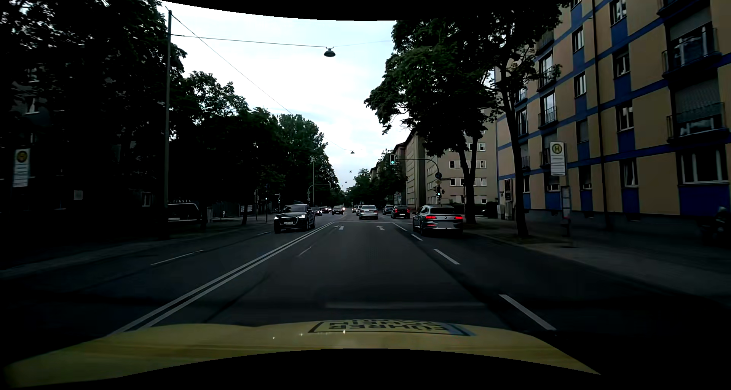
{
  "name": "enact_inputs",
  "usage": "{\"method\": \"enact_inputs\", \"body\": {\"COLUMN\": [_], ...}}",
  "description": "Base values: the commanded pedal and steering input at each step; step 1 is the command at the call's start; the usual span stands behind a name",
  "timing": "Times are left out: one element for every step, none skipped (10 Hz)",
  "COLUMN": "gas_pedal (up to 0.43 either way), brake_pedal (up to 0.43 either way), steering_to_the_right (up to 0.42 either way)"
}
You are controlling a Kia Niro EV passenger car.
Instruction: Follow the waypoints while adhering to traffic rules and regulations
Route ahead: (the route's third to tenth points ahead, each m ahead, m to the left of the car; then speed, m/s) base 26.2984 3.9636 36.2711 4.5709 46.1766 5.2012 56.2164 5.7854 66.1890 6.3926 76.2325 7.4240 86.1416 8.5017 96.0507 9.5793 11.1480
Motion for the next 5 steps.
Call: {"method": "enact_inputs", "body": {"gas_pedal": [0.087, 0.087, 0.087, 0.087, 0.098], "brake_pedal": [0.0, 0.0, 0.0, 0.0, 0.0], "steering_to_the_right": [-0.005, -0.005, -0.006, -0.006, -0.005]}}
